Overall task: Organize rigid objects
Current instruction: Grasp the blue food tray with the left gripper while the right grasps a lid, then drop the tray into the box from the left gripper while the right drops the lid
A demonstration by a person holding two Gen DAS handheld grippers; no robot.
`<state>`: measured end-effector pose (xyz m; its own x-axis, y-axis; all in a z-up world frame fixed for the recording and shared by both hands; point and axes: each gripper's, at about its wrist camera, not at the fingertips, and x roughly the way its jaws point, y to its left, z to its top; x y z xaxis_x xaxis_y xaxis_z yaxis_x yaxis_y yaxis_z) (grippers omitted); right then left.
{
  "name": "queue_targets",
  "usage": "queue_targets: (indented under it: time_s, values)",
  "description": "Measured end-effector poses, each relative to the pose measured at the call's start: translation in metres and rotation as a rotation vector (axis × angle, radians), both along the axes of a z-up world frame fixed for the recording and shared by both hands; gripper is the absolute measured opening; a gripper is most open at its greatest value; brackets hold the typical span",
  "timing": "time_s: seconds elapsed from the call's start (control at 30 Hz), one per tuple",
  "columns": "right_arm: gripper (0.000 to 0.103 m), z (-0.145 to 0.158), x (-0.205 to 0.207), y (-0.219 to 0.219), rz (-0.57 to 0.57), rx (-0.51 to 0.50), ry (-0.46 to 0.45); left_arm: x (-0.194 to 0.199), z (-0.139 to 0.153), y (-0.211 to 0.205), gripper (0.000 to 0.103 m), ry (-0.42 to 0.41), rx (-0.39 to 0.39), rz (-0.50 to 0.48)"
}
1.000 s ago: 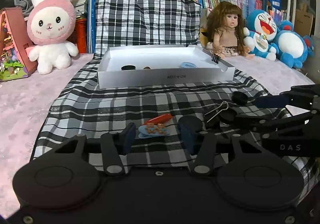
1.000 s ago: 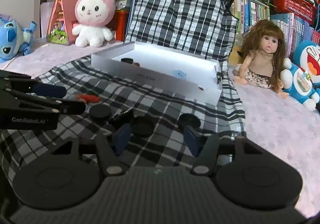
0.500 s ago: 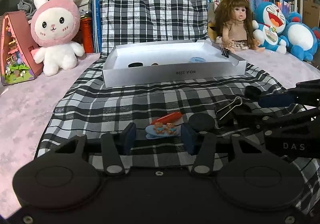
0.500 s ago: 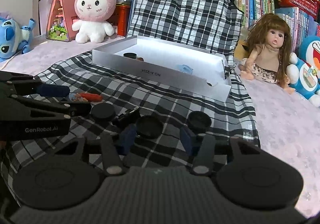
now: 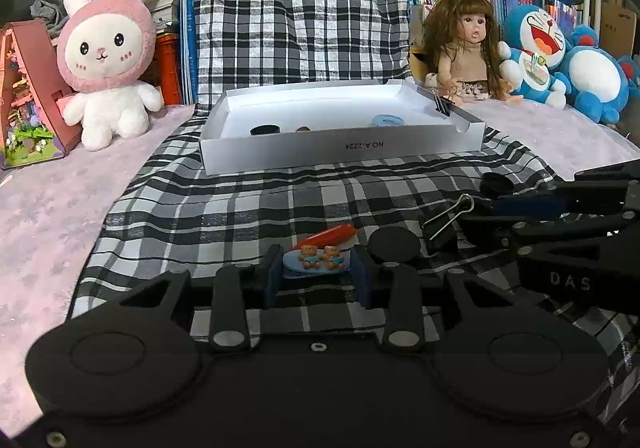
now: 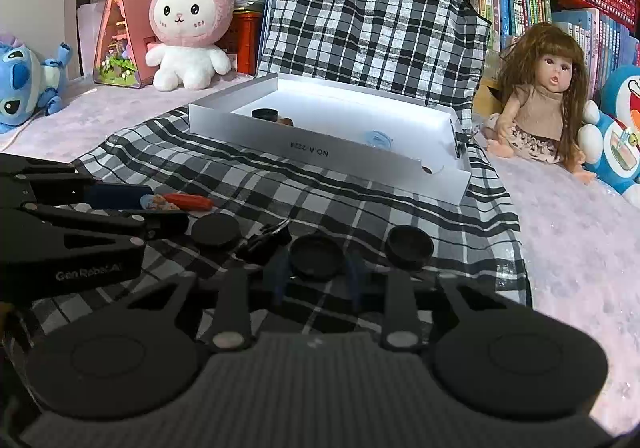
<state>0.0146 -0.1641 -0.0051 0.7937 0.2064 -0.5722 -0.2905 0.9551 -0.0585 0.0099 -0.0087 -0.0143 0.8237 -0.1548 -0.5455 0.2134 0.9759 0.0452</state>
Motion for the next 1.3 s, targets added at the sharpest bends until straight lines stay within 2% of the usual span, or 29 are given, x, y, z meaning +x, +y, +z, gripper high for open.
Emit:
queue_targets:
  time_s: [0.3,0.53,0.8,0.93,1.13,1.3]
  values:
    - [0.036,0.014,0.001,-0.010,-0.029,0.022,-0.012,0.003,0.021,0.014,0.035,-0.006,-0.041,0.016]
    - [0.036,0.028,0.012,-0.022,-0.080,0.056,-0.015,0.021,0.037,0.021,0.035,-0.001,-0.047,0.024]
    - [0.035,0.045,0.031,-0.033,-0.131,0.079,-0.029,0.049,0.055,0.029,0.035,0.017,-0.096,0.026]
    - [0.035,0.051,0.045,-0.040,-0.151,0.102,-0.014,0.066,0.065,0.032,0.035,0.013,-0.103,0.032]
    - [0.035,0.055,0.072,-0.046,-0.180,0.133,0.028,0.098,0.075,0.039,0.034,0.053,-0.183,0.051]
    - [0.035,0.055,0.103,-0.051,-0.228,0.228,0.088,0.129,0.073,0.030,0.034,0.099,-0.216,0.043]
